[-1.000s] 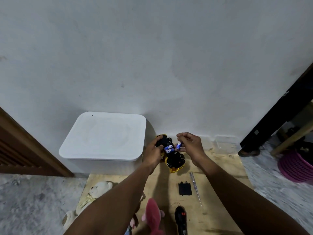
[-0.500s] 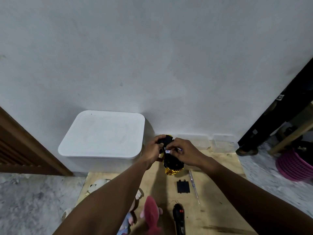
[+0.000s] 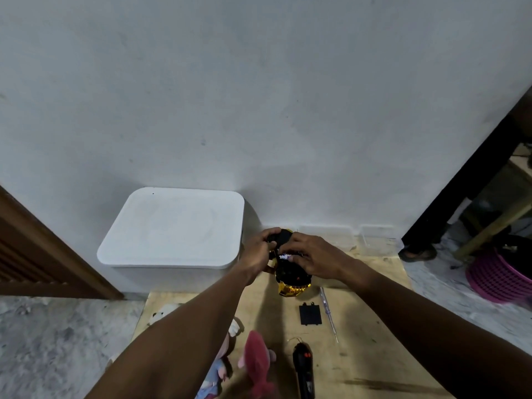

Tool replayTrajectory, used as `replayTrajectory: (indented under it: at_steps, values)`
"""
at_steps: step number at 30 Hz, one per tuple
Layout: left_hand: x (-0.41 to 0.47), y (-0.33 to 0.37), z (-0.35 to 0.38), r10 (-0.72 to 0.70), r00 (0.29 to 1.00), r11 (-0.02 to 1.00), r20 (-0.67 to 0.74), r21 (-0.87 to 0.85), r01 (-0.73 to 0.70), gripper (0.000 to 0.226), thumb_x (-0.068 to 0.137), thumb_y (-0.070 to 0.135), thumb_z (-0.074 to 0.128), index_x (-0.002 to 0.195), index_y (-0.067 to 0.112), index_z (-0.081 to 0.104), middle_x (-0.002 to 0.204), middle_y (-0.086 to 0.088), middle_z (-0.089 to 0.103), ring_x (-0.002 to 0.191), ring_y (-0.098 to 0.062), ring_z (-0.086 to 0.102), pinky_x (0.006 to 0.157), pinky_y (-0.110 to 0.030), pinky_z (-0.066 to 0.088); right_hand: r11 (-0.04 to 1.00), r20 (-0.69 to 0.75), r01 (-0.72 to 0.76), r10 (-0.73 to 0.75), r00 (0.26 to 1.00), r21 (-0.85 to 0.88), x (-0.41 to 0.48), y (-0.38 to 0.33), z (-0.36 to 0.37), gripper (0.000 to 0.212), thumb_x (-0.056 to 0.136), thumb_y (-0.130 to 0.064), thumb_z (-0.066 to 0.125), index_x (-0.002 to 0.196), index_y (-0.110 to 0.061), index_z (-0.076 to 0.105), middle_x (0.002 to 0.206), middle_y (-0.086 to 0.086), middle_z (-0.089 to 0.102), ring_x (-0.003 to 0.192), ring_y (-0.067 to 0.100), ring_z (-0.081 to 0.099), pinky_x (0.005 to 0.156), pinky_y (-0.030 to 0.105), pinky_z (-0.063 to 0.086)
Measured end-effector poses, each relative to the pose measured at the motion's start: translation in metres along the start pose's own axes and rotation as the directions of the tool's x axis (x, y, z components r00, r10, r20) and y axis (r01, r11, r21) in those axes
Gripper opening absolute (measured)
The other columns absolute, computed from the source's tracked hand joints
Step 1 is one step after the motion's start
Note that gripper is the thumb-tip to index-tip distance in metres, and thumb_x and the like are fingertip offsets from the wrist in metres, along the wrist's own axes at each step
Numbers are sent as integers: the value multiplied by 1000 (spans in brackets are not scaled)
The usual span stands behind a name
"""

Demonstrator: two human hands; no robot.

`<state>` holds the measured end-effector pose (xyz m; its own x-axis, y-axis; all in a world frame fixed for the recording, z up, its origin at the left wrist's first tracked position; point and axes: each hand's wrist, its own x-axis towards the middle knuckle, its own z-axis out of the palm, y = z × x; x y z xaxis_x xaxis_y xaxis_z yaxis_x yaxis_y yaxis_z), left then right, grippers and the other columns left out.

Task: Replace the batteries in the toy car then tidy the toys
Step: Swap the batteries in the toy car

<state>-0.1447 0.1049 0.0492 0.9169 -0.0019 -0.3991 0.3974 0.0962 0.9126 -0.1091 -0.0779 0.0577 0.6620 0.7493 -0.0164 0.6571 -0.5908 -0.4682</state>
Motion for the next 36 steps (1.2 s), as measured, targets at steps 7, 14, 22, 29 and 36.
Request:
replayTrajectory:
  at_steps: [7, 14, 22, 29, 36]
  values:
    - [-3, -3, 2, 6, 1000, 998, 24, 66, -8, 47, 98, 0, 34, 129, 24, 59, 124, -7, 62, 106, -32, 63, 63, -41, 60, 983, 162, 86, -59, 985, -163, 7, -2, -9, 32, 100, -37, 51, 132, -30, 53, 130, 0, 50, 107, 22, 56, 85, 34, 52]
    - [-6, -5, 4, 10, 999, 998, 45, 60, -12, 46, 96, -1, 41, 130, 24, 58, 120, -5, 64, 104, -30, 65, 62, -39, 59, 963, 201, 173, -132, 971, -205, 10, -2, -9, 33, 100, -38, 51, 131, -27, 52, 135, 2, 48, 103, 24, 58, 83, 34, 50]
    - [-3, -3, 0, 0, 999, 1000, 34, 10, 0, 47, 97, 0, 37, 127, 28, 60, 124, -8, 64, 106, -30, 65, 63, -39, 58, 998, 25, 53, -52, 998, -38, 5, -10, -13, 14, 95, -26, 60, 107, -22, 53, 94, -8, 58, 79, 16, 55, 66, 33, 46]
    - [-4, 3, 0, 24, 1000, 1000, 4, -6, -24, 41, 102, 3, 36, 128, 26, 57, 129, -6, 58, 111, -29, 61, 63, -38, 59, 944, -281, -61, 157, 947, 323, 1, -2, 0, 15, 94, -22, 64, 108, -26, 60, 101, -8, 65, 96, 6, 61, 78, 21, 51]
    - [-3, 0, 2, 25, 999, 1000, -25, 4, -25, 44, 101, 2, 37, 129, 31, 53, 130, -5, 54, 108, -28, 61, 75, -51, 61, 511, -200, -183, 605, 771, 840, 5, -9, -6, 24, 99, -9, 46, 99, -14, 69, 77, 5, 55, 61, 15, 53, 49, 27, 42]
